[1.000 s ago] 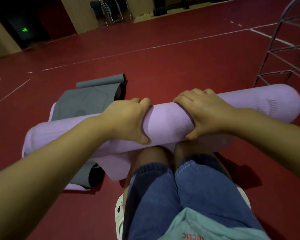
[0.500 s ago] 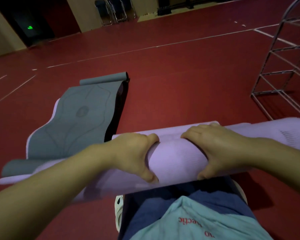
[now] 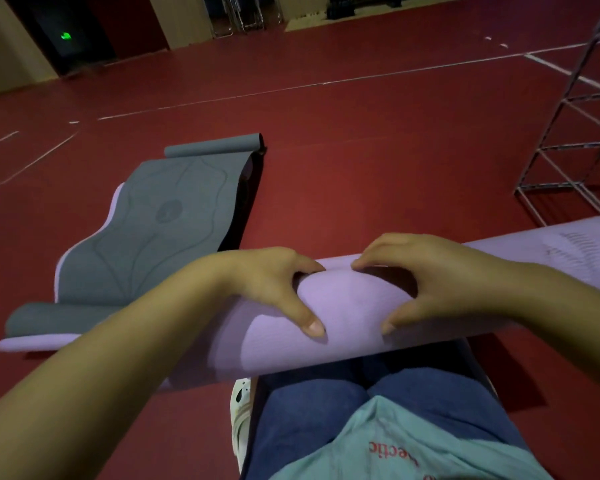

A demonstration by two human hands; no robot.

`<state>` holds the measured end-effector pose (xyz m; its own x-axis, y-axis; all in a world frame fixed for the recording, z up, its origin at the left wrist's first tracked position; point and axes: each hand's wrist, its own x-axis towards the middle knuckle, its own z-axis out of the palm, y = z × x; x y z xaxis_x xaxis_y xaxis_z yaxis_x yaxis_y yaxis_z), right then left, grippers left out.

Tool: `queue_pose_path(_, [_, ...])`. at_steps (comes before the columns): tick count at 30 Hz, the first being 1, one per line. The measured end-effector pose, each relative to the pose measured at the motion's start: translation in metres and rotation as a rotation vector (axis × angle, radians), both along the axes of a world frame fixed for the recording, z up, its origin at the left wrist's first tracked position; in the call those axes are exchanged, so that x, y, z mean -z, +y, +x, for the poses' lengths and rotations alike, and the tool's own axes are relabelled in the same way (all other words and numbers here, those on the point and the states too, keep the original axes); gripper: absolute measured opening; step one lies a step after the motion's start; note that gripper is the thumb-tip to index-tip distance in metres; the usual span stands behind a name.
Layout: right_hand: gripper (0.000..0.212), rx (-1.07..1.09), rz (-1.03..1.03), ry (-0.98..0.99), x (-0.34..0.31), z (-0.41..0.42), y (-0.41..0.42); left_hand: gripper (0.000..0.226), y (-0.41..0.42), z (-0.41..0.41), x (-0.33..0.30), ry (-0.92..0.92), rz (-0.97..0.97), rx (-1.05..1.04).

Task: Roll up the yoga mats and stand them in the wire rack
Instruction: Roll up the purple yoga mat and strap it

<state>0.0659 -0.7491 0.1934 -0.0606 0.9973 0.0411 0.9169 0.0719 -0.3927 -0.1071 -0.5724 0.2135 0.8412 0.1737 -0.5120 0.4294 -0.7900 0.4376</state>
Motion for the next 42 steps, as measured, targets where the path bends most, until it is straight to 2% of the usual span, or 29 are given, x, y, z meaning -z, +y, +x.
queue_pose_path(5, [0.072, 0.078, 0.021, 0.120, 0.007, 0.003, 0.007, 0.058, 0.005, 0.009, -0.006, 0.081, -0.009, 0.023])
queue_pose_path(7, [0.071, 0.081, -0.016, 0.126, 0.006, 0.008, 0.013, 0.066, 0.005, 0.010, -0.009, 0.083, 0.041, 0.036])
queue_pose_path(9, [0.069, 0.082, -0.065, 0.144, 0.004, 0.014, 0.021, 0.075, 0.001, 0.008, -0.013, 0.010, 0.208, 0.047])
queue_pose_path(11, [0.066, 0.096, -0.123, 0.187, 0.001, 0.021, 0.030, 0.071, -0.007, 0.001, -0.016, -0.154, 0.368, 0.015])
queue_pose_path(14, [0.062, 0.115, -0.206, 0.254, 0.000, 0.030, 0.041, 0.061, -0.022, -0.012, -0.018, -0.357, 0.395, -0.023])
queue_pose_path(19, [0.056, 0.141, -0.261, 0.327, 0.000, 0.036, 0.050, 0.073, -0.033, -0.012, -0.001, -0.348, 0.500, -0.008])
queue_pose_path(23, [0.051, 0.154, -0.188, 0.277, -0.005, 0.030, 0.047, 0.068, -0.024, -0.008, -0.001, -0.317, 0.537, 0.010])
queue_pose_path(26, [0.043, 0.146, 0.030, 0.081, -0.009, 0.018, 0.034, 0.069, -0.014, -0.007, -0.003, -0.307, 0.518, 0.028])
queue_pose_path(29, [0.049, 0.126, 0.100, -0.022, -0.002, 0.004, 0.024, 0.068, -0.007, -0.002, -0.005, -0.287, 0.491, 0.030])
queue_pose_path(35, [0.055, 0.177, 0.024, 0.021, -0.004, 0.011, 0.035, 0.057, 0.002, 0.007, -0.009, -0.235, 0.434, 0.042])
queue_pose_path(38, [0.053, 0.194, -0.057, 0.032, -0.010, 0.019, 0.049, 0.046, -0.004, 0.002, -0.004, -0.351, 0.471, 0.011])
queue_pose_path(42, [0.049, 0.212, -0.133, 0.093, -0.013, 0.028, 0.060, 0.079, -0.015, -0.008, 0.010, -0.366, 0.553, -0.047])
